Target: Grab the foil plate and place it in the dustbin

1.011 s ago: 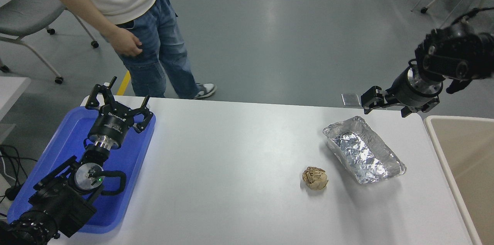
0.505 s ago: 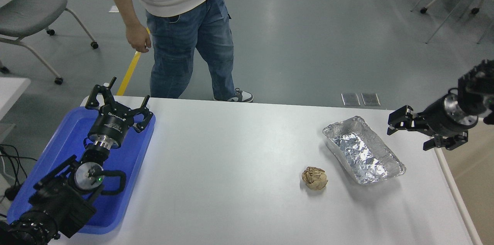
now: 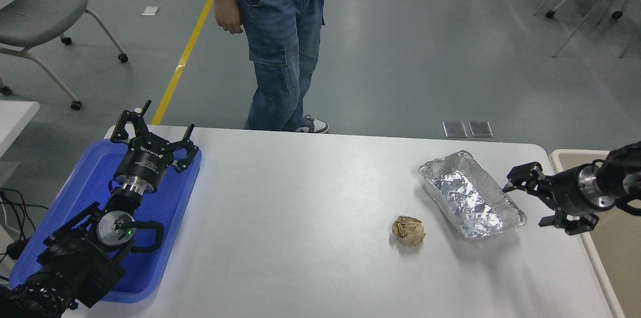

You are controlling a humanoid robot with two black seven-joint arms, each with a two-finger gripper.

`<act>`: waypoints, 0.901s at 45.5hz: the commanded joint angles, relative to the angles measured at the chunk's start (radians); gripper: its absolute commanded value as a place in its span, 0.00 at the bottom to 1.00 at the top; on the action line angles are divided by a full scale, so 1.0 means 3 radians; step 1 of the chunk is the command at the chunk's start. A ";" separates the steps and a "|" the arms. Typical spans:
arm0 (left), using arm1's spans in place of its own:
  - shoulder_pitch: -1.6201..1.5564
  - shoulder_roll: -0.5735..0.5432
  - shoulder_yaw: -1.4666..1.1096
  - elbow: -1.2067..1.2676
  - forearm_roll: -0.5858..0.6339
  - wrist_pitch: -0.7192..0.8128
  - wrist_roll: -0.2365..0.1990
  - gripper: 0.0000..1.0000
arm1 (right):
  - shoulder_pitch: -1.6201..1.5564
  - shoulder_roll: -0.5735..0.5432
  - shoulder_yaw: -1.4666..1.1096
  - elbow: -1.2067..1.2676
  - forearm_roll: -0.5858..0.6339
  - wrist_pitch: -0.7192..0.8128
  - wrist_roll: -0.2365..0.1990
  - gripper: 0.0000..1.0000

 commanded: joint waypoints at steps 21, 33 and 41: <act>0.0000 0.0000 0.0000 0.0000 0.0000 -0.0002 0.0000 1.00 | -0.0747 0.0070 0.0659 -0.0029 0.0062 -0.1081 0.0009 1.00; 0.0000 0.0000 0.0000 0.0000 0.0000 0.0003 0.0000 1.00 | -0.0983 0.0157 0.0797 -0.0049 0.0032 -0.1393 0.0024 0.88; 0.0000 0.0000 0.0000 0.0000 0.0000 -0.0002 0.0000 1.00 | -0.1029 0.0228 0.0792 -0.0070 0.0027 -0.1485 0.0035 0.68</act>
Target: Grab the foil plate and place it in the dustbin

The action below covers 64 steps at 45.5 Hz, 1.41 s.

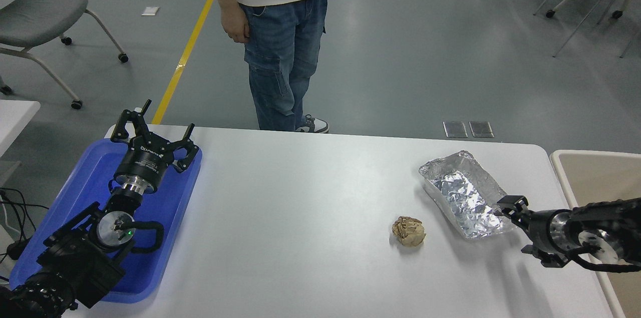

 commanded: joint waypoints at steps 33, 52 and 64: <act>0.0000 0.0000 0.0000 0.0000 0.0000 -0.0002 0.0000 1.00 | -0.0221 0.0306 0.0053 -0.0042 -0.0132 -0.0482 0.0059 0.01; 0.0000 0.0000 0.0000 0.0000 0.0000 -0.0002 0.0000 1.00 | 0.0080 0.0071 0.0048 -0.0001 -0.0122 -0.0385 0.0049 0.00; 0.0000 0.0000 -0.0005 0.0000 0.0000 -0.0002 0.0000 1.00 | 0.0438 -0.0189 -0.0141 0.0162 -0.0127 -0.0139 0.0024 0.00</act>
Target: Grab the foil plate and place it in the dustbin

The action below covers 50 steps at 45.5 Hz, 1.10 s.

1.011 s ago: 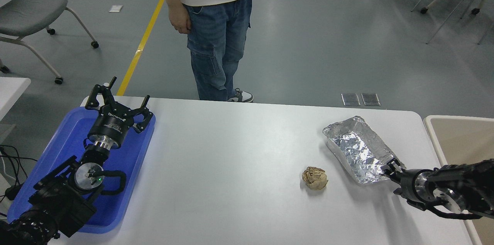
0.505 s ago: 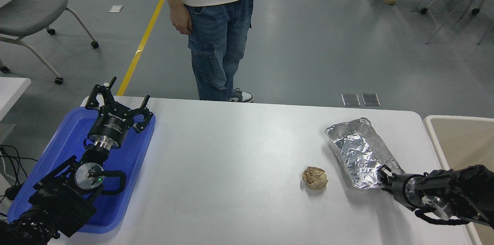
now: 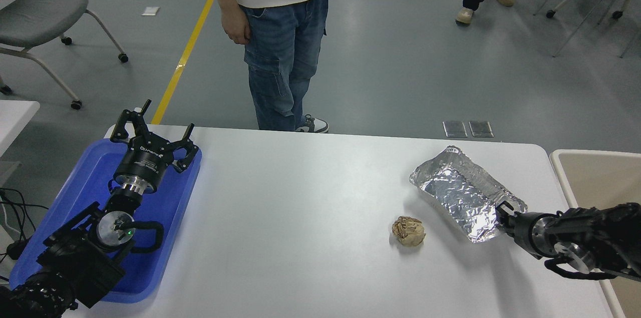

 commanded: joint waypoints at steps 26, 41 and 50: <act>0.0000 0.0000 0.0001 0.0000 0.0000 0.0003 0.0000 1.00 | 0.2731 -0.0497 -0.1696 0.0720 -0.0074 0.1532 -0.0118 0.00; 0.0000 0.0000 0.0001 0.0000 0.0000 0.0003 0.0000 1.00 | 0.3600 -0.0466 -0.2202 0.0720 -0.0109 0.1983 -0.0118 0.00; 0.0000 0.0000 0.0001 0.0000 0.0000 -0.0002 0.0000 1.00 | 0.3754 -0.0456 -0.2248 0.0720 -0.0176 0.2049 -0.0118 0.00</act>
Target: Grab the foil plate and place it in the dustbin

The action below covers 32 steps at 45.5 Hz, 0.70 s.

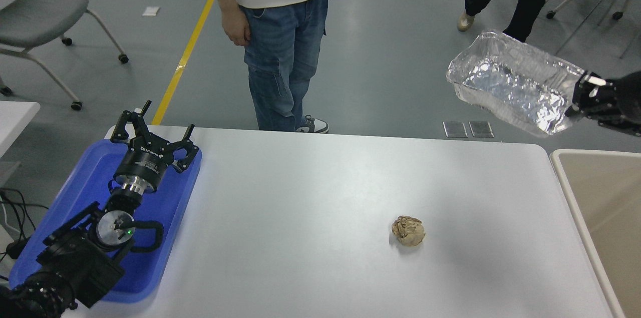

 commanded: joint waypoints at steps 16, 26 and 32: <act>0.0000 0.0000 0.0000 0.0000 0.0001 -0.0001 0.0000 1.00 | 0.0081 0.0004 -0.0183 -0.0135 -0.0050 0.0079 -0.0002 0.00; 0.0000 0.0000 0.0000 0.0000 0.0001 -0.0001 0.0000 1.00 | -0.0690 -0.0128 -0.0122 -0.0789 0.0011 -0.0207 -0.0002 0.00; 0.0000 0.0000 0.0000 0.0000 0.0001 -0.0001 0.0000 1.00 | -0.1212 -0.0292 0.0062 -0.1188 0.0012 -0.0386 -0.0002 0.00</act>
